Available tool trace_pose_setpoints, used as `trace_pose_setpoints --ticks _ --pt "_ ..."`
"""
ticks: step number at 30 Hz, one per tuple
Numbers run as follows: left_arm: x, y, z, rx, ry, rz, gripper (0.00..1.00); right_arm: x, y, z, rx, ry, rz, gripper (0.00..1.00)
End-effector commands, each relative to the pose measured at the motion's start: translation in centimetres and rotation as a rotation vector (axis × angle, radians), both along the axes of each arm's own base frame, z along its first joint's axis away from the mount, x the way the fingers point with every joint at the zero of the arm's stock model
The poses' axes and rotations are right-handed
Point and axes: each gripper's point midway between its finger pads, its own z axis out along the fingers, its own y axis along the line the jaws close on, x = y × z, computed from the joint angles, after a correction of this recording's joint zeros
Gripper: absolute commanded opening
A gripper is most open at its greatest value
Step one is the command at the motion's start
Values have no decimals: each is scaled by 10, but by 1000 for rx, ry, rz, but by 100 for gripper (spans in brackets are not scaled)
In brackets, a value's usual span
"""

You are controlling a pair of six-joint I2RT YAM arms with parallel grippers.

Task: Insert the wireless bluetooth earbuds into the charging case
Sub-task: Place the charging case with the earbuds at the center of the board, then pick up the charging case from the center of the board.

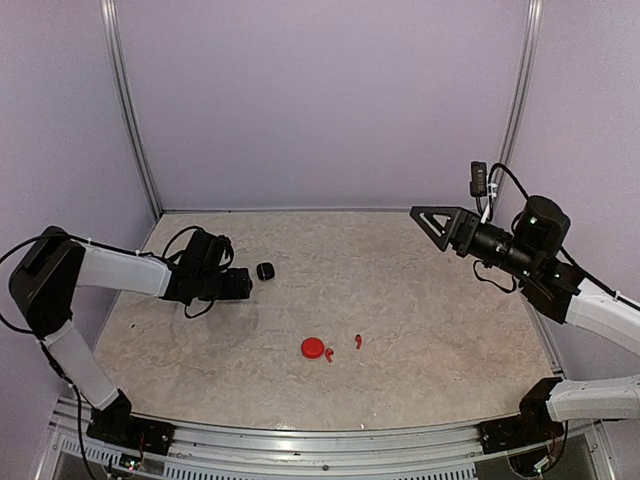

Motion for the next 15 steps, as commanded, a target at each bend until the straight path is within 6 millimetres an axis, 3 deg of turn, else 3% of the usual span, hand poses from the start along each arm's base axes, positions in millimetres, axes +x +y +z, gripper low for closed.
trace_pose_setpoints --ticks 1,5,9,12,15 --pt "-18 -40 66 -10 -178 -175 83 -2 -3 -24 -52 3 13 100" --pt "-66 -109 98 -41 -292 -506 82 1 -1 -48 -127 33 22 100" --pt "-121 -162 97 -72 -323 -822 80 -4 -4 -63 -171 42 32 99" --pt "-142 -180 87 -82 -300 -947 78 -9 -5 -73 -186 40 39 100" --pt "-148 -185 69 -63 -254 -1004 77 -11 -9 -81 -204 38 29 100"
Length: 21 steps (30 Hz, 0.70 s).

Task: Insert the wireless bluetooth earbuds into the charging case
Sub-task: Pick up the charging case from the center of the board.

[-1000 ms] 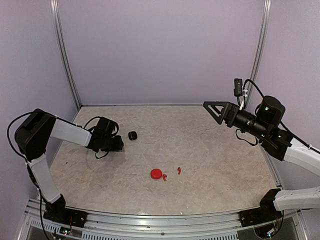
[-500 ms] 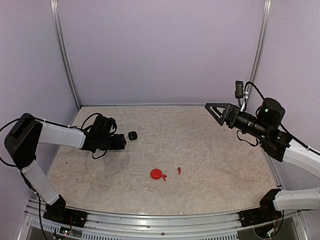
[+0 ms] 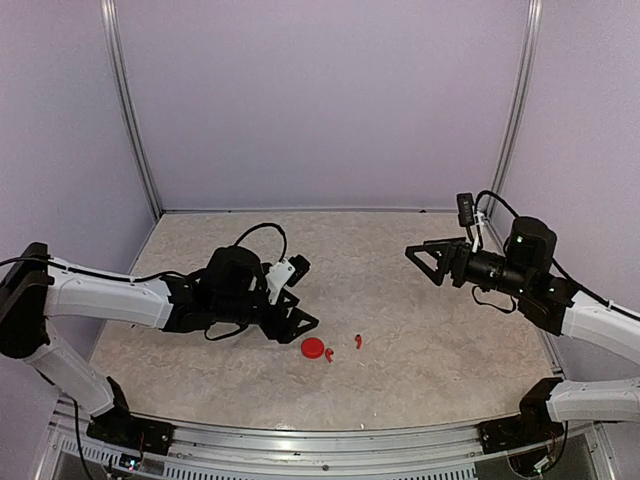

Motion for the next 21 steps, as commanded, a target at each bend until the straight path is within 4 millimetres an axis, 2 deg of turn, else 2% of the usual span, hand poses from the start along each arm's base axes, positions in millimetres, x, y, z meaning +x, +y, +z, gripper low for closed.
trace_pose_setpoints --ticks 1,5,8,13,21 --pt "-15 -9 -28 63 17 -144 76 -6 -8 -14 -36 -17 -4 100" --pt "-13 -6 -54 147 39 -136 74 -6 -11 -23 -73 -7 -20 100" --pt "-16 -6 -73 196 49 -137 73 -11 -5 -26 -97 -17 32 100" --pt "-20 -8 -89 221 22 -136 72 -13 -3 -28 -107 -21 54 100" --pt "-13 -8 -109 259 -16 -91 67 -18 0 -26 -110 -41 102 99"
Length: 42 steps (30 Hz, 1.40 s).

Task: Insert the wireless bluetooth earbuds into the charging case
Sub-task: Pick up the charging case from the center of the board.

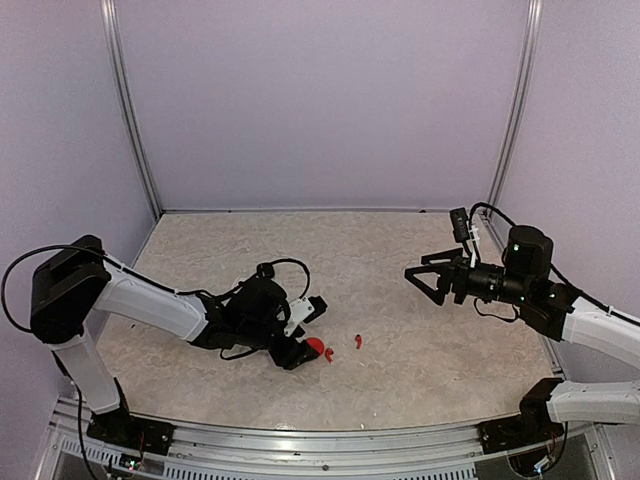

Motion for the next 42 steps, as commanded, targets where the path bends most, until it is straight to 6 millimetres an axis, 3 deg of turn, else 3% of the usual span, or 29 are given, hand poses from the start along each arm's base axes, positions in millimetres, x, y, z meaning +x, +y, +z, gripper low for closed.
trace_pose_setpoints --ticks 1,11,18,24,28,33,42 --pt "6 2 -15 36 -56 27 66 -1 0 5 0 -22 27 100" --pt "-2 6 -37 91 -72 -4 58 1 1 3 -3 -8 51 99" --pt "0 6 -42 71 -60 4 61 1 1 6 2 -13 64 100" --pt "-2 7 -42 70 -55 -13 44 0 0 4 0 -10 70 99" --pt "-4 5 -25 78 -118 -38 38 -2 1 2 3 -5 87 100" --pt "-14 -4 17 127 -276 -121 34 -13 7 -1 14 13 170 98" --pt "-59 -31 94 197 -578 -418 34 -48 26 -12 74 145 448 77"
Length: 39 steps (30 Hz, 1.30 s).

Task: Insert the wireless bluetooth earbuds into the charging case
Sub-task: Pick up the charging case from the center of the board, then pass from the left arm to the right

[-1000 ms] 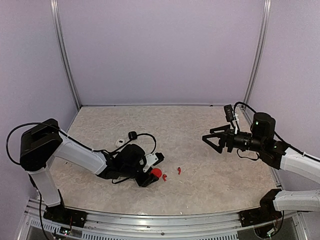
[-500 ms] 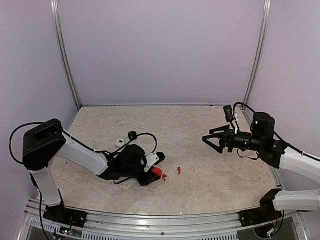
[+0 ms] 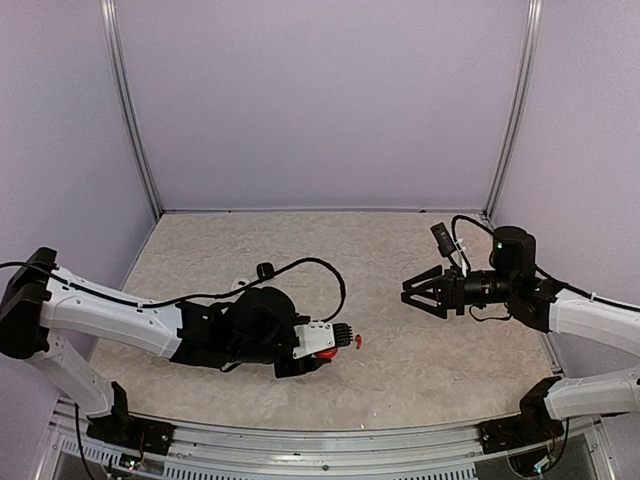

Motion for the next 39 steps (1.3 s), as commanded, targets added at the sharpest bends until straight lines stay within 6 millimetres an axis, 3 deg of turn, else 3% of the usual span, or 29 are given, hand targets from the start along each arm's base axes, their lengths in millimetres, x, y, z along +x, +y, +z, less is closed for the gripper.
trace_pose_setpoints --ticks 1,6,10,25,39 --pt "-15 -11 37 74 -176 -145 34 -21 6 10 61 43 157 76" --pt "-33 -31 69 51 -266 -235 34 -33 10 12 82 100 219 73" --pt "-41 -41 83 45 -310 -290 34 -43 16 8 77 147 275 70" --pt "-55 -58 93 51 -374 -414 33 -68 49 -2 26 224 404 55" --pt "-60 -66 89 85 -396 -477 33 -86 69 -12 2 254 482 42"
